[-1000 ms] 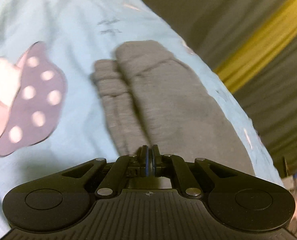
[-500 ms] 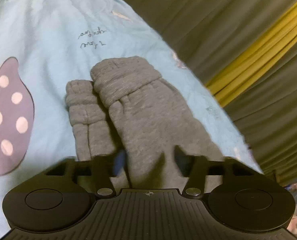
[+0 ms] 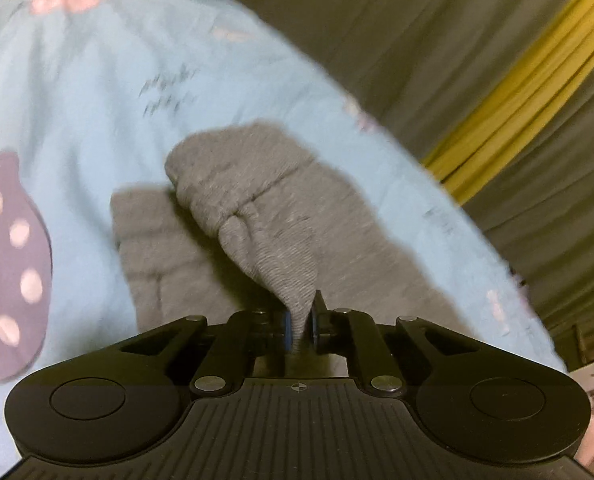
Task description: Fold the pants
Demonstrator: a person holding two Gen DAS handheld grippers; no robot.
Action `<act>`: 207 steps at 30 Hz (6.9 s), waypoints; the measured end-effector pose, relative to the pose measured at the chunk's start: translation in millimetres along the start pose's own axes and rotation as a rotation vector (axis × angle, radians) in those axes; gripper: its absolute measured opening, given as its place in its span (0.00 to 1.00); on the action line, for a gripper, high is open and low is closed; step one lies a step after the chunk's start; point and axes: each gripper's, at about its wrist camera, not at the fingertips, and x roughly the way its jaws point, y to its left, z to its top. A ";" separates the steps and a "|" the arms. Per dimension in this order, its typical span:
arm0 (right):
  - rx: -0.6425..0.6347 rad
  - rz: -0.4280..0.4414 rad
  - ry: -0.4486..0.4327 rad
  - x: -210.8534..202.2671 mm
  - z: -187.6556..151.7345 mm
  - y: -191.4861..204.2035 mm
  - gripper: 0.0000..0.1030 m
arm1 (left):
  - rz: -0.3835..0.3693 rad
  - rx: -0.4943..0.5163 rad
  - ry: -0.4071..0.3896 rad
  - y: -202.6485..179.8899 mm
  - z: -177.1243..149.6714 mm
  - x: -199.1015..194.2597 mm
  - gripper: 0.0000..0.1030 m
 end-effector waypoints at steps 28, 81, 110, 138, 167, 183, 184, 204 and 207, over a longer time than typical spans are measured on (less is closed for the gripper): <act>-0.259 -0.224 -0.139 -42.5 -9.3 -19.5 0.30 | 0.175 0.185 -0.141 -13.2 -35.5 -78.1 0.82; 0.230 0.040 -0.047 -38.7 -1.2 -137.1 0.54 | 0.177 0.425 0.118 -138.3 -169.8 29.5 0.98; -0.100 -0.013 -0.245 -56.6 1.1 -100.9 0.24 | 0.200 0.443 0.125 -140.8 -173.3 33.4 0.99; -0.091 0.045 -0.269 -46.3 2.8 -99.3 0.23 | 0.211 0.460 0.124 -140.6 -176.0 34.8 0.99; -0.636 0.451 -0.177 -80.2 -29.6 106.1 0.10 | 0.138 0.475 -0.043 -138.8 -164.0 -64.0 0.99; -1.017 0.551 0.280 -36.8 -209.2 189.3 0.11 | 0.061 0.346 0.121 -103.9 -159.2 -45.6 0.99; -1.020 0.554 0.290 -37.9 -214.1 188.5 0.11 | 0.061 0.355 0.122 -103.6 -160.3 -46.6 0.99; -0.876 0.571 0.020 -80.2 -172.4 152.7 0.92 | 0.099 0.385 0.164 -111.5 -163.6 -42.3 0.99; -0.866 0.396 -0.147 -74.3 -156.6 137.9 0.93 | 0.035 0.482 0.141 -134.1 -174.0 -49.9 0.99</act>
